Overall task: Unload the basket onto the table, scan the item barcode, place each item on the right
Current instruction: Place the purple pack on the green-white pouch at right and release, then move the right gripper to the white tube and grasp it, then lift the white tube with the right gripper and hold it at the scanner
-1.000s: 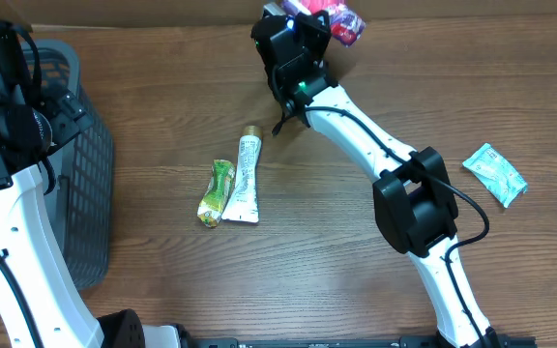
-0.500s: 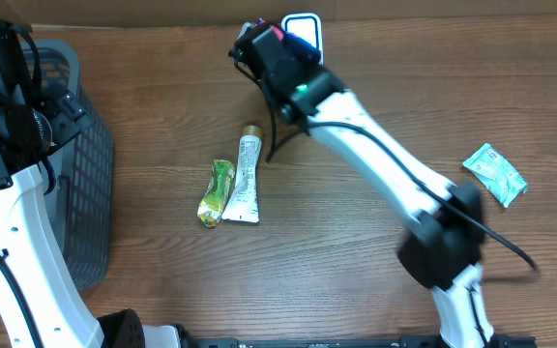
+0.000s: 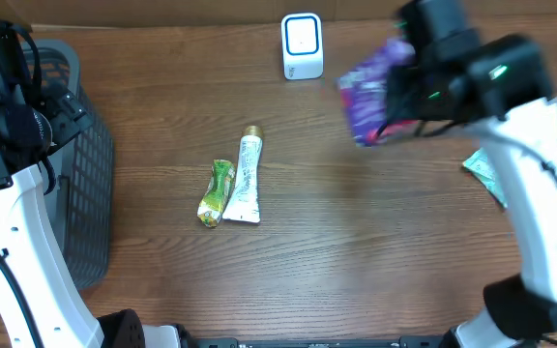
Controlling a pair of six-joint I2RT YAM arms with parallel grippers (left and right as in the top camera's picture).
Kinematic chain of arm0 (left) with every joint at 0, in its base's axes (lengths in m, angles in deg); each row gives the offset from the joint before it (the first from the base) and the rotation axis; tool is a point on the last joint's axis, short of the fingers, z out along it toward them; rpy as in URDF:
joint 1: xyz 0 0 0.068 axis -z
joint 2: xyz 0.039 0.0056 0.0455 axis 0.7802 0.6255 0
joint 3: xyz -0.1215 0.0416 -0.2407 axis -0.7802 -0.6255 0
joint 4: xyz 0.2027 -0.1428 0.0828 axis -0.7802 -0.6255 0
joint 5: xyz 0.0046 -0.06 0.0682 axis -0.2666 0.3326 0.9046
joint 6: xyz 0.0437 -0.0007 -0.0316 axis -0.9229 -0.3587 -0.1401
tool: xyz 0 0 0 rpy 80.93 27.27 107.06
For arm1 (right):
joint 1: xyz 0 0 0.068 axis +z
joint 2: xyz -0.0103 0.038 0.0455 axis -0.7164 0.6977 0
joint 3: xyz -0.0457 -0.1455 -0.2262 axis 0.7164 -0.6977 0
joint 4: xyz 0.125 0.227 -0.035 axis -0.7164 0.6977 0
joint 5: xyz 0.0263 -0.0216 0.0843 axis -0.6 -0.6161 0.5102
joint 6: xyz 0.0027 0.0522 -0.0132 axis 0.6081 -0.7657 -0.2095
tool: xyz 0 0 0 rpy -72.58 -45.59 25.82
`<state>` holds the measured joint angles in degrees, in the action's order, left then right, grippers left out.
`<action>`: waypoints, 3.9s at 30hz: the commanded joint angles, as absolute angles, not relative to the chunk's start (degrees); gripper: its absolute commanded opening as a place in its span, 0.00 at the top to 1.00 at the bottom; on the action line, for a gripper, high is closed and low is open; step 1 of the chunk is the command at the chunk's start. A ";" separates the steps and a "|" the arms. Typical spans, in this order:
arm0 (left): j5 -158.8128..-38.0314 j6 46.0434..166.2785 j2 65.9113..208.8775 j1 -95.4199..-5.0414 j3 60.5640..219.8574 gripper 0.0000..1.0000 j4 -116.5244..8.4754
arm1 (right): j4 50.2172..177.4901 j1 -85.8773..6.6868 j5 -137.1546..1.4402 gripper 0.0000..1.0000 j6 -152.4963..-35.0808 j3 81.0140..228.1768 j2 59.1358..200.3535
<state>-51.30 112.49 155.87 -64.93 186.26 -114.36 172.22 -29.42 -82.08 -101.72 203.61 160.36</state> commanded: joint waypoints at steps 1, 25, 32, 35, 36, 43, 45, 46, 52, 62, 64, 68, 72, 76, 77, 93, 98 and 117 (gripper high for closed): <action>-51.36 113.47 156.09 -65.15 186.04 0.01 -114.30 | 170.34 -38.93 -77.14 0.96 -111.32 199.94 161.12; -51.34 113.47 156.09 -65.15 186.04 0.01 -114.30 | 138.41 -72.04 -68.44 0.42 -115.60 160.33 161.12; -51.34 113.47 156.09 -65.15 186.04 0.00 -114.30 | 147.31 -71.10 -56.46 0.33 -110.40 167.22 159.20; -51.34 113.47 156.09 -65.15 186.04 0.00 -114.30 | 152.29 -70.10 -56.59 0.27 -109.00 172.44 158.04; -51.36 113.47 156.09 -65.15 186.04 0.01 -114.30 | 153.58 -69.79 -56.46 0.27 -108.43 173.84 157.75; -51.34 113.47 156.09 -65.15 186.04 0.00 -114.27 | 159.22 -62.34 -44.72 0.22 -96.04 176.70 157.03; -51.36 113.47 156.09 -65.15 186.04 0.00 -114.30 | 158.67 -57.75 -44.70 0.22 -94.97 175.33 157.03; -51.34 113.47 156.09 -65.15 186.04 0.00 -114.30 | 157.38 -55.02 -44.96 0.22 -94.95 174.34 157.05; -51.36 113.47 156.09 -65.15 186.04 0.01 -114.30 | 141.78 -40.00 -45.12 0.34 -95.01 165.69 157.12; -51.34 113.47 156.09 -65.15 186.04 0.00 -114.30 | 112.40 -23.78 -39.69 0.30 -110.47 149.58 161.71; -51.36 113.47 156.09 -65.13 186.04 0.01 -114.30 | 109.71 -22.06 -39.30 0.30 -111.91 149.08 163.68; -51.34 113.47 156.09 -65.15 186.04 0.00 -114.27 | 105.54 -19.37 -38.08 0.30 -112.96 149.08 167.70; -51.34 113.47 156.09 -65.15 186.04 0.00 -114.30 | 100.38 -17.18 -37.22 0.30 -115.16 149.08 171.70; -51.34 113.47 156.09 -65.15 186.04 0.01 -114.30 | 95.07 -15.96 -36.22 0.31 -119.58 149.08 176.18; -51.36 113.47 156.09 -65.15 186.04 0.01 -114.30 | 92.97 -15.67 -34.95 0.33 -120.52 149.08 177.29; -51.34 113.47 156.09 -65.13 186.04 0.00 -114.30 | 86.17 -9.23 -42.30 0.64 -130.97 149.03 179.55; -51.36 113.47 156.09 -65.15 186.04 0.00 -114.30 | 84.47 -9.18 -42.82 0.87 -130.86 149.03 179.55; -51.34 113.47 156.09 -65.15 186.04 0.01 -114.30 | 104.58 -23.98 -19.65 0.96 -93.50 149.05 159.72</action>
<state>-51.30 112.49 155.87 -64.93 186.26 -114.38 103.22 -22.08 -26.45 -106.73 147.98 169.40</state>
